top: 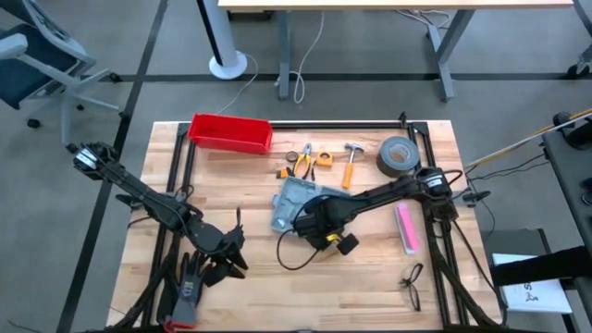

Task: Prefit tool cases
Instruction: Put the set of interchangeable screwdriver bits into the gray toolbox

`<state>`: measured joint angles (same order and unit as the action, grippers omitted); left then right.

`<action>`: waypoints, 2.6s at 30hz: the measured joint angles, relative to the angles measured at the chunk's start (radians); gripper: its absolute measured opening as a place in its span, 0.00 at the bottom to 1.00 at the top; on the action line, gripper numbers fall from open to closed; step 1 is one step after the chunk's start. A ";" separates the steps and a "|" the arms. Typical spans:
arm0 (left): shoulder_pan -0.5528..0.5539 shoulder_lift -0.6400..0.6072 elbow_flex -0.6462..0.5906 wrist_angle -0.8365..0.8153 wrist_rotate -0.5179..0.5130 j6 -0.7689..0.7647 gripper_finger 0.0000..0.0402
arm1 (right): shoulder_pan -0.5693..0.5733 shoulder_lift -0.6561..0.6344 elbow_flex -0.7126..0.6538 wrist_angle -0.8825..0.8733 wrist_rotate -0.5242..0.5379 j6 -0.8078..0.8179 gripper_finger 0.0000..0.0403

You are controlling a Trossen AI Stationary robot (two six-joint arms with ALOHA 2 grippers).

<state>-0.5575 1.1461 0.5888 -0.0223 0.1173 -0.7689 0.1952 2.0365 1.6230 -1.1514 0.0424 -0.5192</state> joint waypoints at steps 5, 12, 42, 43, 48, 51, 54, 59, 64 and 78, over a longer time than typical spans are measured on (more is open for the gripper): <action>0.000 0.000 0.000 0.000 0.000 0.000 0.40 | 0.002 0.007 0.000 0.061 -0.025 -0.092 0.07; 0.000 0.000 0.000 0.004 -0.002 -0.004 0.40 | -0.013 0.049 -0.001 0.088 -0.016 -0.121 0.26; -0.006 0.000 0.000 0.006 0.001 -0.011 0.40 | -0.047 0.072 -0.046 0.151 -0.013 -0.161 0.04; -0.006 0.000 0.000 0.006 0.002 -0.012 0.40 | -0.046 0.067 -0.043 0.149 -0.005 -0.154 0.04; -0.006 -0.001 0.000 0.005 0.005 -0.018 0.40 | -0.043 0.040 -0.027 0.087 0.060 -0.138 0.04; -0.006 -0.002 0.000 0.006 0.005 -0.018 0.40 | -0.043 0.015 -0.027 0.067 0.063 -0.123 0.04; -0.011 -0.002 0.000 0.006 0.005 -0.019 0.40 | -0.043 -0.005 -0.025 0.007 0.062 -0.108 0.04; -0.012 -0.002 0.000 0.006 0.005 -0.013 0.40 | -0.041 -0.005 -0.033 -0.069 0.056 -0.082 0.04; -0.012 -0.002 0.000 0.006 -0.001 -0.002 0.40 | -0.002 -0.002 -0.048 0.017 0.055 -0.163 0.04; -0.012 -0.002 0.000 0.007 -0.004 -0.007 0.40 | 0.016 0.000 -0.125 0.154 0.116 -0.267 0.04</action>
<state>-0.5697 1.1446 0.5888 -0.0151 0.1131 -0.7759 0.2116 2.0369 1.4979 -0.9977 0.1583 -0.7859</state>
